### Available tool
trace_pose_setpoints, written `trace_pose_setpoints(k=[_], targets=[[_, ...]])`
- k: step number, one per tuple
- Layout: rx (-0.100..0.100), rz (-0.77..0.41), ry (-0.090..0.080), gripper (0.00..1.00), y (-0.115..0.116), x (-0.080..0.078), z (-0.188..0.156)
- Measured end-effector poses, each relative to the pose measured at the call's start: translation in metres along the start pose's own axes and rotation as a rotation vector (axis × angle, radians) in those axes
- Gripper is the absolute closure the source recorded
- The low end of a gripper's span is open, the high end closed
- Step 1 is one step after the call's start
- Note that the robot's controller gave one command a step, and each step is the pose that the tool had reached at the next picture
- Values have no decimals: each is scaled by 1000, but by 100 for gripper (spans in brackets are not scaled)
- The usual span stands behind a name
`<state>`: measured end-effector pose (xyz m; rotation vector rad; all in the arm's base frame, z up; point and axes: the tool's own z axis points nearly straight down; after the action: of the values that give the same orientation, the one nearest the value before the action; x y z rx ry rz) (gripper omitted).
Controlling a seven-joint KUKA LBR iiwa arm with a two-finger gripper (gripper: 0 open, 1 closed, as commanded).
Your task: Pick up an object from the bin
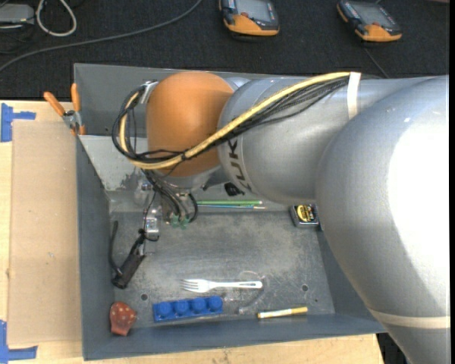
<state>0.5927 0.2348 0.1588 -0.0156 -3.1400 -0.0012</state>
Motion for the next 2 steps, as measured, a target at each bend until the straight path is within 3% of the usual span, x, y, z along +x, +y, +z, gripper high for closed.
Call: trace_pose_setpoints(k=[1, 2], targets=[[0, 0, 0, 0, 0, 0, 0], [-1, -307, -6, 0, 3, 17, 48]])
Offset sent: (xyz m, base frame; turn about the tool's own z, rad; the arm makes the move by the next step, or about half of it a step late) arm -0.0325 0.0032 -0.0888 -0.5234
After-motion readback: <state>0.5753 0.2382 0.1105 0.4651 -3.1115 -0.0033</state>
